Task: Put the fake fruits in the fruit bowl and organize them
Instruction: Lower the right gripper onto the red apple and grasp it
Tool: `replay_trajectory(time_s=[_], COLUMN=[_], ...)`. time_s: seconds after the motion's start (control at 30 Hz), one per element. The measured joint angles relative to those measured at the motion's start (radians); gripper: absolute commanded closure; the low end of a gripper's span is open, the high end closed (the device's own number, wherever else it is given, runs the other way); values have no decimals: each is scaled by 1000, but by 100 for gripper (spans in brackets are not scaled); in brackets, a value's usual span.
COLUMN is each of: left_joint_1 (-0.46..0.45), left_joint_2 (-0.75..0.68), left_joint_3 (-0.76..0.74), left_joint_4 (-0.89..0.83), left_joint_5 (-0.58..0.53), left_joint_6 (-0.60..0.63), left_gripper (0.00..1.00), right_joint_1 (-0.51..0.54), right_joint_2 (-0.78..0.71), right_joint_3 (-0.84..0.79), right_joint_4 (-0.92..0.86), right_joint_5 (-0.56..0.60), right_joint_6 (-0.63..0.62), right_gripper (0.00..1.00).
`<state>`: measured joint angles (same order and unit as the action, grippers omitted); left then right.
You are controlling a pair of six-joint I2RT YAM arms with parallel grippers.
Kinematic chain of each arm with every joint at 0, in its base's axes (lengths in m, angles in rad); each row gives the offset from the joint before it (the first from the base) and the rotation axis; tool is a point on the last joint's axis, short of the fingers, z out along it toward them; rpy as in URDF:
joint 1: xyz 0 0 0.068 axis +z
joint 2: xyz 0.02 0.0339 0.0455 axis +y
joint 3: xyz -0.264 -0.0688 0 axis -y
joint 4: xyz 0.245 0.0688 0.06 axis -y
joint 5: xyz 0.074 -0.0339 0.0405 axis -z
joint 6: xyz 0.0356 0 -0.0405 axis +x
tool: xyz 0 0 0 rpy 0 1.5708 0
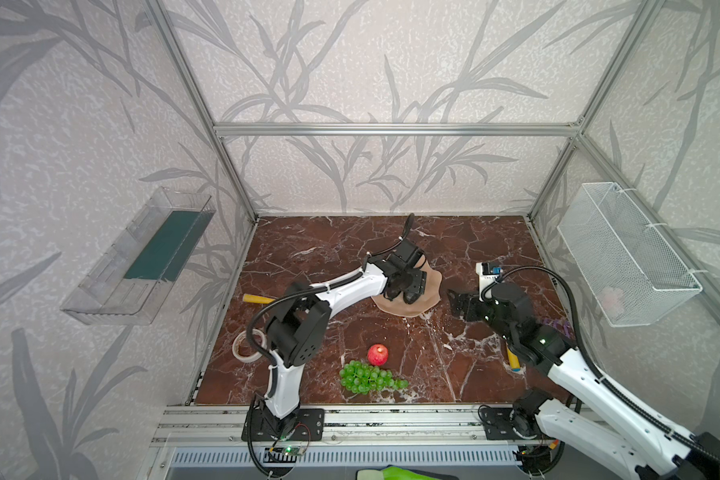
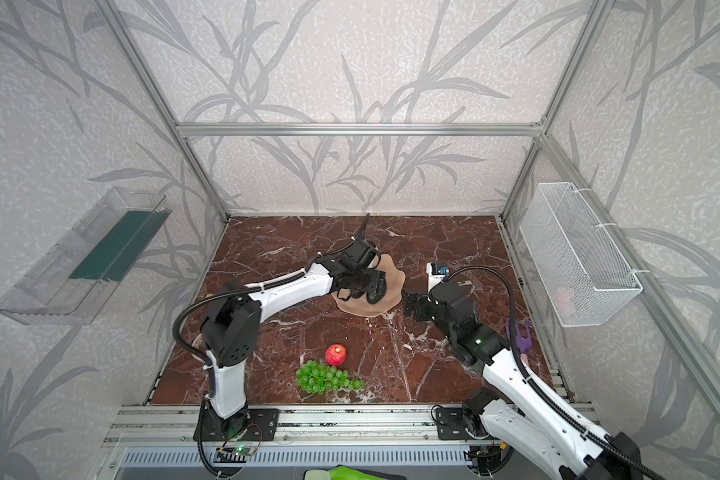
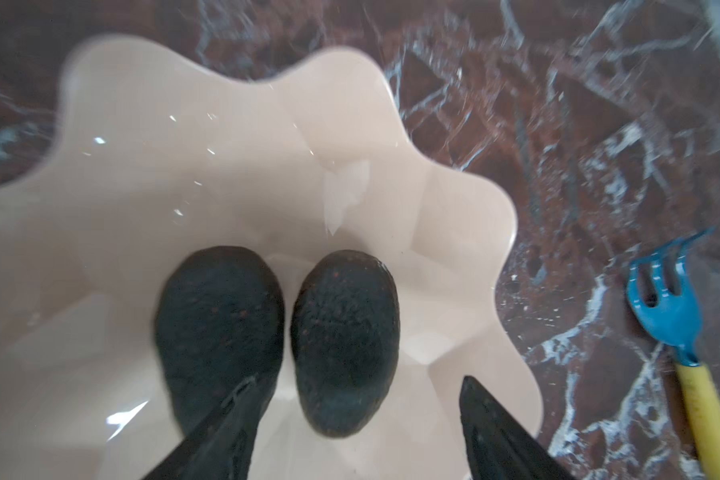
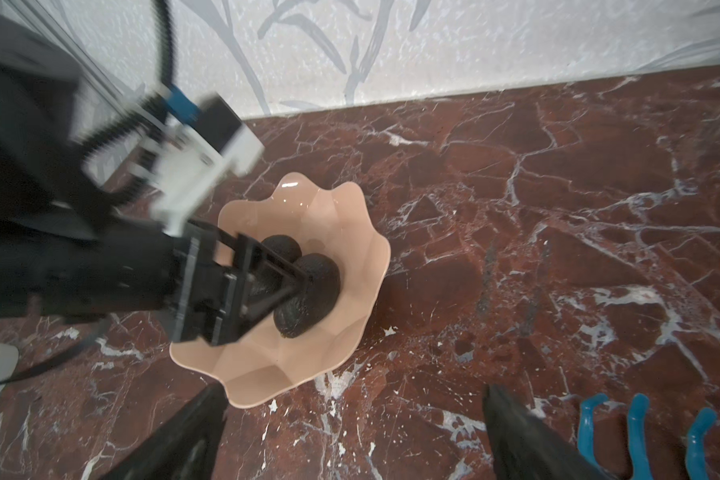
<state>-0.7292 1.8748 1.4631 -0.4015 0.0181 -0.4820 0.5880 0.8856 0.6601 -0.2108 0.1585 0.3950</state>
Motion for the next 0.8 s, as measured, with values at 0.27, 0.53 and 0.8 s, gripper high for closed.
replay_trajectory(time_s=[0.27, 0.53, 0.8], left_joint_1=[110, 284, 339], left_joint_2=[-573, -909, -1123], left_joint_3=[-363, -744, -834], left_joint_4=[168, 131, 68], left_joint_5=[-187, -300, -358], left_joint_6=[9, 0, -8], left_gripper=[12, 6, 1], right_joint_1=[266, 516, 576], right_joint_2=[183, 460, 662], right_joint_3=[73, 154, 239], right_joint_4=[-18, 25, 88], right_joint_5=[1, 23, -18], right_joint_6=[13, 116, 201], right_gripper=[5, 6, 7])
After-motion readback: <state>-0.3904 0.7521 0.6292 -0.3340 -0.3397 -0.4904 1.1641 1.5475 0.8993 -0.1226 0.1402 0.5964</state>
